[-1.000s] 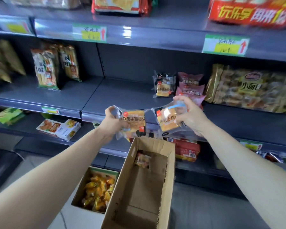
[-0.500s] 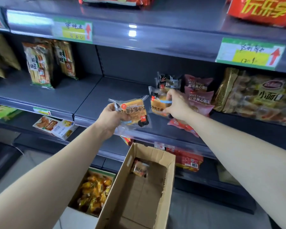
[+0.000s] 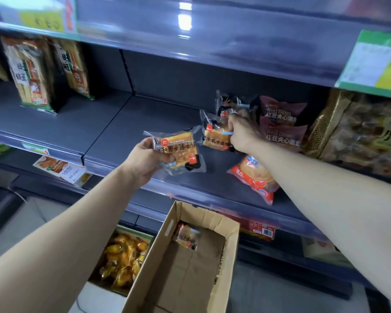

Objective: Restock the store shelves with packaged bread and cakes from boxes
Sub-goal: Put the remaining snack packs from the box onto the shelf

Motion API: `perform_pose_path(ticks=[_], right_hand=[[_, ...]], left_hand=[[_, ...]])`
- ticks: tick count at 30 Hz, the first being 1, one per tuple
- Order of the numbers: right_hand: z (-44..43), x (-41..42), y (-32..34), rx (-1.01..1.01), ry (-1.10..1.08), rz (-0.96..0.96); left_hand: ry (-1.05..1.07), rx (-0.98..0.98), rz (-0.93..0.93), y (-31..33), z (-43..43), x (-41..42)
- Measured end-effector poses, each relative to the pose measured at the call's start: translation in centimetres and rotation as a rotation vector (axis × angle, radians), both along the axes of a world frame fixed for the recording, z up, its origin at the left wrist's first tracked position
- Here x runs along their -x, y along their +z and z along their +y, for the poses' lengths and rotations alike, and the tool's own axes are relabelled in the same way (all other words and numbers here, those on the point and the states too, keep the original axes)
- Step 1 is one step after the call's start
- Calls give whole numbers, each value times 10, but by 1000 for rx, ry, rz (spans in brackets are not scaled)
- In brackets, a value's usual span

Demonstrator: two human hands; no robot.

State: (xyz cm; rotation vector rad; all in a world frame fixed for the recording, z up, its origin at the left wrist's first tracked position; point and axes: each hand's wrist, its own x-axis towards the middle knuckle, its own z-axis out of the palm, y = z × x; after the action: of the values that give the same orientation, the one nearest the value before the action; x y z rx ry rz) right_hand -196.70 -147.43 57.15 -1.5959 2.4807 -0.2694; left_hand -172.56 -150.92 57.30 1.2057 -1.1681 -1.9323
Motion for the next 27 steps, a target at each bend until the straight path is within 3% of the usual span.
perform_pose_path(ticks=[8, 16, 20, 27], right_hand=[[-3, 2, 11, -47, 22, 92], [16, 11, 26, 207, 102, -50], [19, -1, 44, 253, 165, -214], [22, 7, 66, 344, 21, -259]], left_hand=[[-66, 13, -23, -1, -7, 23], [-133, 51, -133, -3, -12, 47], [-233, 289, -258, 13, -17, 61], [-674, 952, -856, 54, -17, 88]])
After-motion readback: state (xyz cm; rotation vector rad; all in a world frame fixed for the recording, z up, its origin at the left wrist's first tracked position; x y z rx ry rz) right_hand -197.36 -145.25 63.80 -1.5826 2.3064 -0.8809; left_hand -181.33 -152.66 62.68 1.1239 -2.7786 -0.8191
